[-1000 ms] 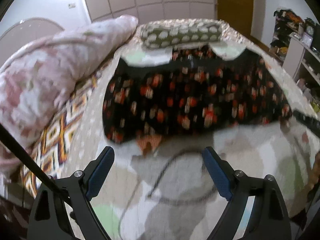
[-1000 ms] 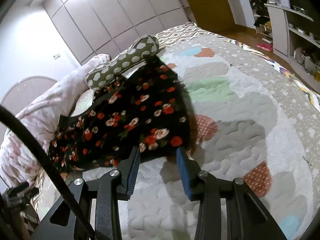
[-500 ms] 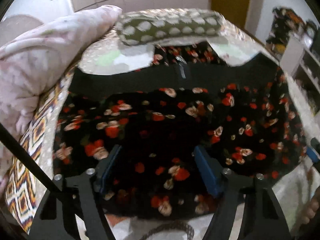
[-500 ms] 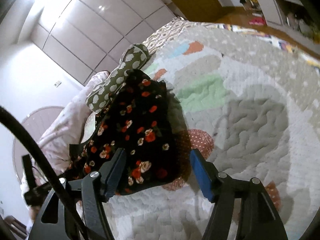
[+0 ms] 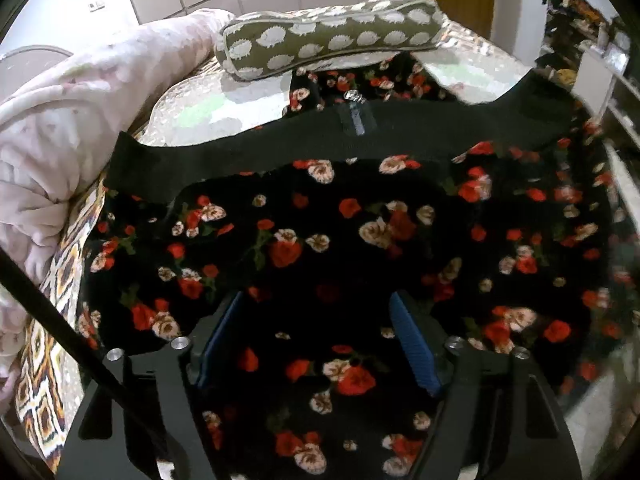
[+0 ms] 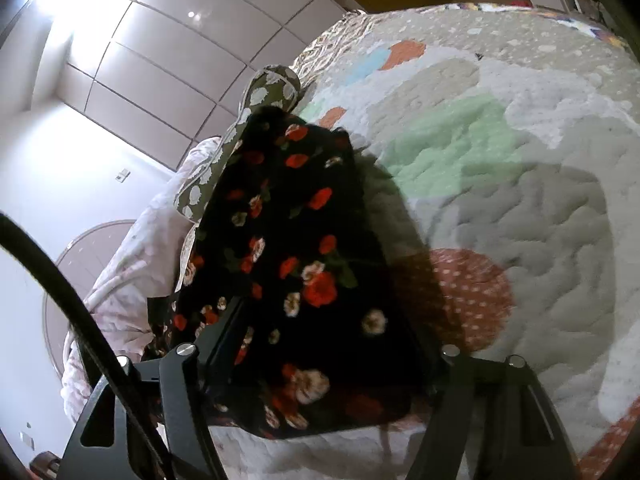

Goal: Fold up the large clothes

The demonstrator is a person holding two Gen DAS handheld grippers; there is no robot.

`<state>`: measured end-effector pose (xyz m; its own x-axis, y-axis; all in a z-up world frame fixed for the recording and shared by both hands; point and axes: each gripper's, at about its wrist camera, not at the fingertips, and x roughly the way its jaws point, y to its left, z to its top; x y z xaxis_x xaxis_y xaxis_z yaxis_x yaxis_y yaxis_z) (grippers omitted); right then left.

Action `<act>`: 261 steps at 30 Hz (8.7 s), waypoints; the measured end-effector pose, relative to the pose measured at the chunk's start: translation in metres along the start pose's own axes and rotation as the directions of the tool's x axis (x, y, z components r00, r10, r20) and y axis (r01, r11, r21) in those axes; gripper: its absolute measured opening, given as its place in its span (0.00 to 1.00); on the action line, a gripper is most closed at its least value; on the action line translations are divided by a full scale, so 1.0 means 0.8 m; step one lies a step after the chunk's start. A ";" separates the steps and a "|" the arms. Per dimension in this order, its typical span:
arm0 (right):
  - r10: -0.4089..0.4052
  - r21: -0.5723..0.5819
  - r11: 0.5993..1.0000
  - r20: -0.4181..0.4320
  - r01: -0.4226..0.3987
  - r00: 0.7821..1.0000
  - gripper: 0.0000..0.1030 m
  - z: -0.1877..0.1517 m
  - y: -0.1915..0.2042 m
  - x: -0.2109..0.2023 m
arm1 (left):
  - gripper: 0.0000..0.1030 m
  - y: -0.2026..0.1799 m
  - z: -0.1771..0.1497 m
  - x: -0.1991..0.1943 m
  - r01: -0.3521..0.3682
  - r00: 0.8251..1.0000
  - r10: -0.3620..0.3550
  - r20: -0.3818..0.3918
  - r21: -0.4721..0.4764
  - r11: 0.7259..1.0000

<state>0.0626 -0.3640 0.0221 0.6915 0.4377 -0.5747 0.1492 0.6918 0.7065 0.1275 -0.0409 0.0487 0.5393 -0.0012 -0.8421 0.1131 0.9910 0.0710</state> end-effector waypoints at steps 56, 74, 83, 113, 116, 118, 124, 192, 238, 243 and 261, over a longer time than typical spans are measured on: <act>-0.288 -0.790 0.607 -0.317 -0.083 0.904 0.56 -0.165 0.526 0.301 | 0.77 0.301 -0.155 -0.117 0.424 0.902 -0.306 0.304 -0.498 0.757; -0.354 -0.793 0.587 -0.071 0.162 0.933 0.12 -0.138 0.502 0.247 | 0.77 0.318 -0.203 -0.157 0.422 0.903 -0.285 0.321 -0.543 0.727; -0.488 -0.750 0.365 0.350 0.552 0.799 0.10 -0.037 0.501 0.142 | 0.77 0.320 -0.207 -0.156 0.435 0.899 -0.303 0.317 -0.554 0.710; -0.072 -0.621 0.782 -0.184 -0.059 0.980 0.57 -0.042 0.414 0.134 | 0.89 0.241 -0.069 -0.126 0.425 0.902 -0.365 0.228 -0.338 0.839; -0.113 -0.583 0.812 -0.177 -0.012 0.978 0.57 -0.028 0.363 0.131 | 0.74 0.217 -0.038 -0.082 0.497 0.867 -0.475 0.152 -0.338 0.799; -0.127 -0.558 0.830 -0.173 0.009 0.977 0.57 -0.019 0.332 0.126 | 0.52 0.202 -0.027 -0.067 0.532 0.842 -0.524 0.127 -0.348 0.772; -0.150 -0.508 0.860 -0.177 0.041 0.973 0.57 -0.011 0.274 0.121 | 0.19 0.229 -0.019 -0.087 0.526 0.850 -0.489 0.198 -0.391 0.755; -0.184 -0.569 0.819 -0.370 -0.066 0.911 0.03 -0.069 0.322 0.269 | 0.47 0.200 -0.132 -0.130 0.379 0.925 -0.339 0.171 -0.454 0.806; 0.080 -0.530 0.792 -0.402 -0.303 0.912 0.09 -0.143 0.302 0.103 | 1.00 0.158 -0.213 -0.319 -0.120 0.826 0.331 0.456 -0.431 0.894; 0.084 -0.509 0.834 -0.262 -0.212 0.961 0.09 -0.113 0.259 0.051 | 1.00 0.142 -0.218 -0.337 -0.081 0.827 0.284 0.486 -0.397 0.914; -0.155 -0.600 0.798 -0.118 0.054 0.981 0.46 -0.165 0.170 -0.073 | 1.00 0.051 -0.237 -0.272 0.068 0.960 0.019 0.279 -0.297 0.953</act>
<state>-0.0504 -0.2199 0.0970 0.5715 0.3901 -0.7220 -0.2682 0.9203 0.2850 -0.1436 0.0248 0.1333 0.7526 -0.0198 -0.6581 -0.1034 0.9836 -0.1479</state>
